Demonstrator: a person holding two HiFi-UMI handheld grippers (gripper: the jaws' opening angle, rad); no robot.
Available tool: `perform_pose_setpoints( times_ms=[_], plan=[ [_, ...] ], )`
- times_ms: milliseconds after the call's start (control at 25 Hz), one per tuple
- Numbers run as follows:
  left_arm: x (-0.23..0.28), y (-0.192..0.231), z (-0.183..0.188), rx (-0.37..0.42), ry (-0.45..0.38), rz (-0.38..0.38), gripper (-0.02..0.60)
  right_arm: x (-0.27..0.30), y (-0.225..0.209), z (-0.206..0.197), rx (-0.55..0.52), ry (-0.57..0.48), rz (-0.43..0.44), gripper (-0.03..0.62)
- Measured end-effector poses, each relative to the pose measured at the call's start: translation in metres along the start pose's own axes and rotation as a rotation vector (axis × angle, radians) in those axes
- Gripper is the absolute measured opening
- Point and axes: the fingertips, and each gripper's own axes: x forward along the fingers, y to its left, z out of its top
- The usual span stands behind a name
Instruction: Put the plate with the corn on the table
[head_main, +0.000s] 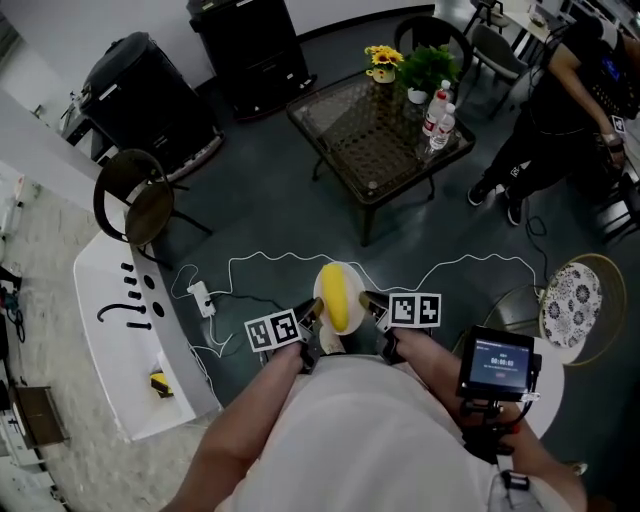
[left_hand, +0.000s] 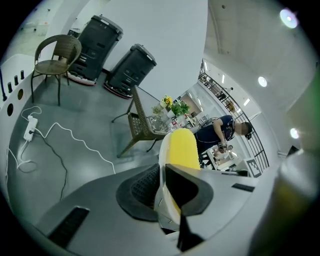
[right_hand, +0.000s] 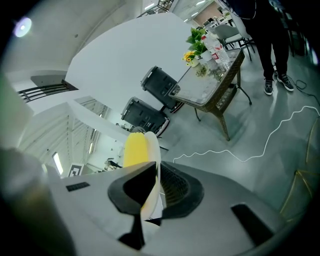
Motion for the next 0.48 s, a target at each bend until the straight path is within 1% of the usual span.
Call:
perform_pose_setpoints(
  times_ms=[160,360,480],
  plan=[
    [0.004,0.011,0.026,0.009,0.004,-0.016,0.044,0.020,0.007,0.016,-0.001,-0.016,-0.013,0.034],
    [0.004,0.014,0.048,0.016,-0.002,-0.036,0.040,0.033,0.013,0.031,0.014,-0.037,-0.013,0.034],
    [-0.002,0.029,0.072,0.017,-0.009,-0.047,0.040,0.056,0.027,0.042,0.005,-0.048,-0.011,0.034]
  ],
)
